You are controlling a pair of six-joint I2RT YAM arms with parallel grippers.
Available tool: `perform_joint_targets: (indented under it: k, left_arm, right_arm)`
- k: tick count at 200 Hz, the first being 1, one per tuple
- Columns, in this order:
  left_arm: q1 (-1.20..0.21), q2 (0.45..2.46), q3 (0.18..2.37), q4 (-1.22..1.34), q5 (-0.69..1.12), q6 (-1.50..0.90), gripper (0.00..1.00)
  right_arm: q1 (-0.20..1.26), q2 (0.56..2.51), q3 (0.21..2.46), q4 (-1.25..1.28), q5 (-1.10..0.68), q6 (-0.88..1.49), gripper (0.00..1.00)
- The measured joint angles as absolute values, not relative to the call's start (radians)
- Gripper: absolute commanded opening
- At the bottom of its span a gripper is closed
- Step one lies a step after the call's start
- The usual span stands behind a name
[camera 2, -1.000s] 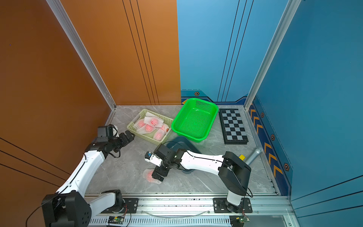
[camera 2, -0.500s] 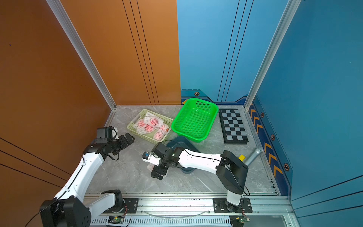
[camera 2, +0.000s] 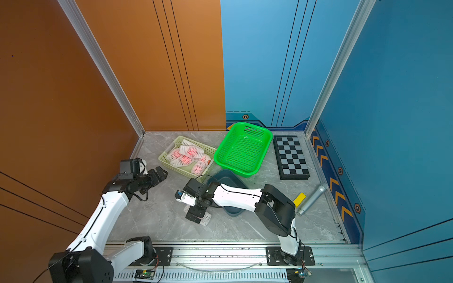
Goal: Remove foam nets from apples
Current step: Remove the foam net from the apple.
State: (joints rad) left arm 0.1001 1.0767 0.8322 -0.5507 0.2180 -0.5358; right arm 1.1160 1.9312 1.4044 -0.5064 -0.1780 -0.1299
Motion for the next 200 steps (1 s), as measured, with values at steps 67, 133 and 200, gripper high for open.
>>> perform_joint_targets:
  k: [67,133,200]
  left_arm:
    - [0.1,1.071,0.832,-0.55,0.218,-0.536,0.98]
    - [0.1,1.071,0.832,-0.55,0.218,-0.536,0.98]
    - [0.1,1.068,0.832,-0.55,0.218,-0.537,0.98]
  right_arm:
    - [1.141,1.96,1.411,-0.574,-0.046,-0.032,0.97]
    - [1.151,1.96,1.411,-0.596,-0.028,-0.019,0.79]
    - [1.164,1.96,1.411,-0.614,-0.033,-0.026,0.52]
